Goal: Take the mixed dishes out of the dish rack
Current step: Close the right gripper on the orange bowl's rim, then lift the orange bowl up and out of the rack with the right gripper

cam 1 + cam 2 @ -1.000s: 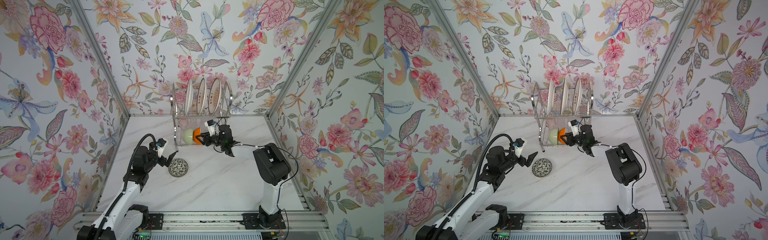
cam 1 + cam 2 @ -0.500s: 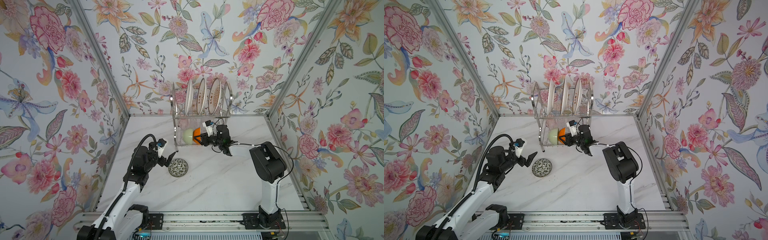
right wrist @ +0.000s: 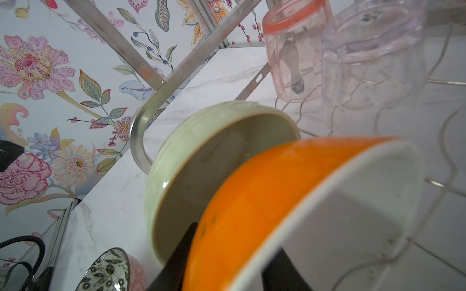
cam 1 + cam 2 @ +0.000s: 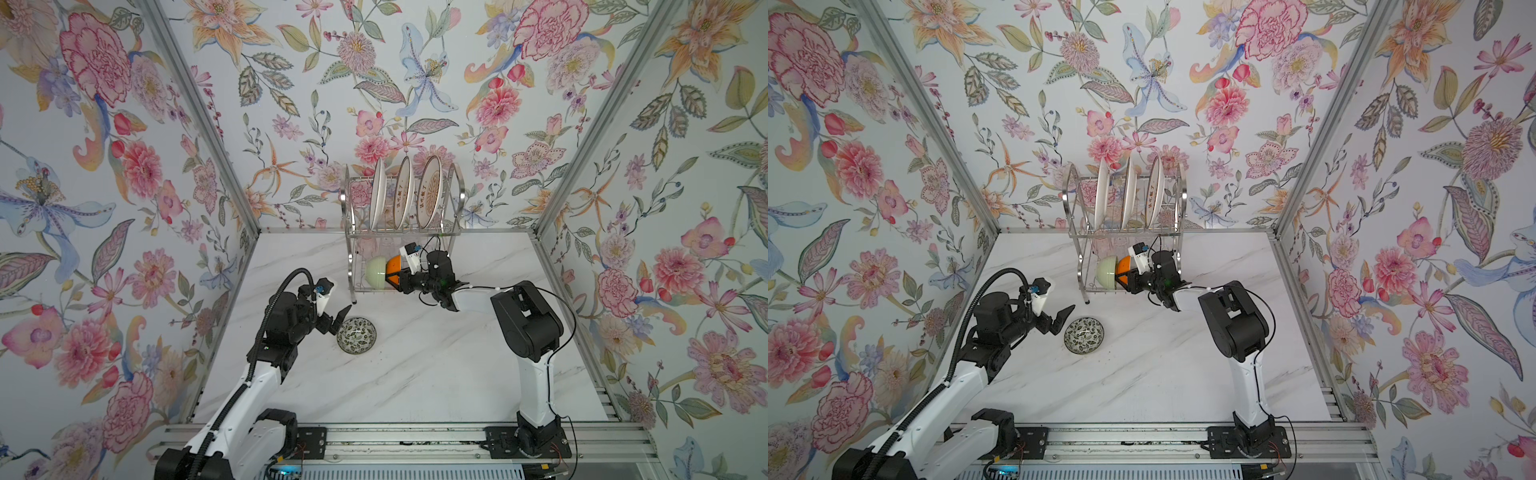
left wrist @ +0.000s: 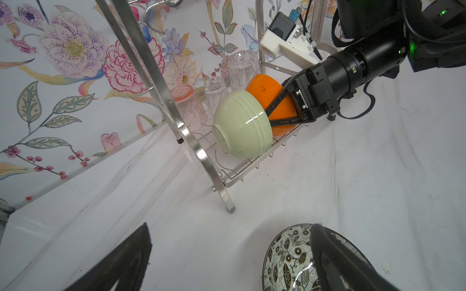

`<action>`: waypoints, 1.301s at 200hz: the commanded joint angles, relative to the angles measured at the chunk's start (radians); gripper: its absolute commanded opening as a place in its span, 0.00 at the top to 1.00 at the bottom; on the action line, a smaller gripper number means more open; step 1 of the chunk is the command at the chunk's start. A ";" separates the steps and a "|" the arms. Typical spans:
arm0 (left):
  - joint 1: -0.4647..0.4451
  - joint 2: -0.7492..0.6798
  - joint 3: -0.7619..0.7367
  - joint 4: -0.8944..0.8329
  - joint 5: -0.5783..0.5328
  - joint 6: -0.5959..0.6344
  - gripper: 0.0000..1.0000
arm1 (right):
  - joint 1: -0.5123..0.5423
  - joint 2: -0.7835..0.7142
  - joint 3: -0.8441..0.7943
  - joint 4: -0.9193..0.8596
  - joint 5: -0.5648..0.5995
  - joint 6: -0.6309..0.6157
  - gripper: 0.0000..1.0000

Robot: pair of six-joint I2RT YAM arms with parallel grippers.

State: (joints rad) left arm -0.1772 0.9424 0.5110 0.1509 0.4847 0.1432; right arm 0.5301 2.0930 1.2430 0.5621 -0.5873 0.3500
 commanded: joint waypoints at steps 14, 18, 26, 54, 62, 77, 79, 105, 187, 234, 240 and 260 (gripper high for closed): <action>-0.001 -0.006 0.003 0.000 -0.029 0.009 0.01 | 0.004 0.018 0.025 0.005 -0.026 0.010 0.65; -0.001 -0.004 0.004 0.000 -0.029 0.010 0.01 | 0.004 0.019 0.023 0.007 -0.027 0.010 0.65; -0.002 -0.002 0.006 -0.002 -0.028 0.010 0.01 | 0.004 0.019 0.021 0.007 -0.030 0.011 0.67; 0.000 -0.005 0.005 -0.002 -0.024 0.010 0.01 | 0.002 0.019 0.021 0.008 -0.041 0.011 0.71; 0.000 -0.008 0.004 -0.001 -0.024 0.009 0.01 | 0.002 0.018 0.021 0.010 -0.043 0.011 0.73; 0.001 -0.011 0.003 -0.004 -0.023 0.010 0.01 | 0.002 0.017 0.018 0.011 -0.045 0.012 0.75; 0.001 -0.012 0.004 -0.004 -0.023 0.010 0.01 | 0.002 0.017 0.018 0.012 -0.045 0.012 0.75; -0.002 -0.014 0.004 -0.004 -0.023 0.010 0.01 | 0.000 0.015 0.013 0.023 -0.050 0.018 0.79; 0.000 -0.012 0.006 0.000 -0.024 0.006 0.01 | -0.013 0.014 0.004 0.075 -0.078 0.038 0.85; 0.001 -0.014 0.006 0.002 -0.026 0.002 0.01 | -0.022 0.011 -0.001 0.107 -0.097 0.040 0.88; 0.000 -0.013 0.006 0.001 -0.026 0.002 0.01 | -0.022 0.010 -0.003 0.113 -0.097 0.040 0.89; 0.001 -0.016 0.008 0.002 -0.026 0.000 0.01 | -0.028 0.005 -0.007 0.127 -0.101 0.041 0.91</action>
State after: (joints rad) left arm -0.1772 0.9424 0.5110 0.1509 0.4637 0.1429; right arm 0.5129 2.0926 1.2427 0.6247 -0.6636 0.3832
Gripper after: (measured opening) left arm 0.994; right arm 0.139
